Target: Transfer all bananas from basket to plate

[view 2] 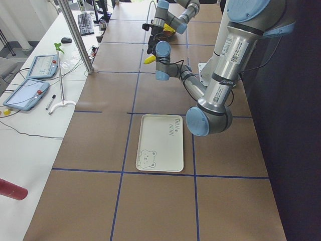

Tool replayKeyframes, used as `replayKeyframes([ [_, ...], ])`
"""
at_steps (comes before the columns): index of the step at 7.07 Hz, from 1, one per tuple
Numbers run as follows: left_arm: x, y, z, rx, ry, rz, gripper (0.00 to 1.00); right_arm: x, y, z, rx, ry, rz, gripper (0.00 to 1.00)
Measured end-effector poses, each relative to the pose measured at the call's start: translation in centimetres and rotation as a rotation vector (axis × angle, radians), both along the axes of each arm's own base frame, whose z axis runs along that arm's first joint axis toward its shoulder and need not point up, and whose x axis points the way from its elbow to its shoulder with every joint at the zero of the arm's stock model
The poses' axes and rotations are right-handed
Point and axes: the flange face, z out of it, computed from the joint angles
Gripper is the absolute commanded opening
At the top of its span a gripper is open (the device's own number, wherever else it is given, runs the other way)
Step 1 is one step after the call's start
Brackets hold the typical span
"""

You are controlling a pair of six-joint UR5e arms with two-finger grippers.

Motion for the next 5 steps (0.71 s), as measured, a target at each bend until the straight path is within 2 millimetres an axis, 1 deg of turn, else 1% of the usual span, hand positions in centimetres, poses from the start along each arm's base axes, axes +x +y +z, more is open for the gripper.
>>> replayKeyframes([
  [1, -1.4, -0.9, 2.1, -0.043, -0.029, -0.031, 0.05, 0.5, -0.6, 0.5, -0.008, 0.015, 0.009, 1.00],
  [2, -4.1, -2.3, 5.5, -0.101, -0.074, -0.082, 0.04, 0.9, -1.3, 1.1, -0.023, 0.048, 0.012, 1.00],
  [3, -7.4, -3.7, 9.4, -0.168, -0.124, -0.143, 0.03, 1.0, -1.8, 1.5, -0.029, 0.108, 0.006, 1.00],
  [4, -10.5, -4.4, 13.0, -0.225, -0.172, -0.195, 0.03, 1.1, -2.0, 2.1, -0.019, 0.193, -0.014, 1.00],
  [5, -12.6, -4.6, 15.8, -0.268, -0.212, -0.230, 0.03, 1.7, -2.0, 2.5, -0.001, 0.289, -0.044, 1.00],
])
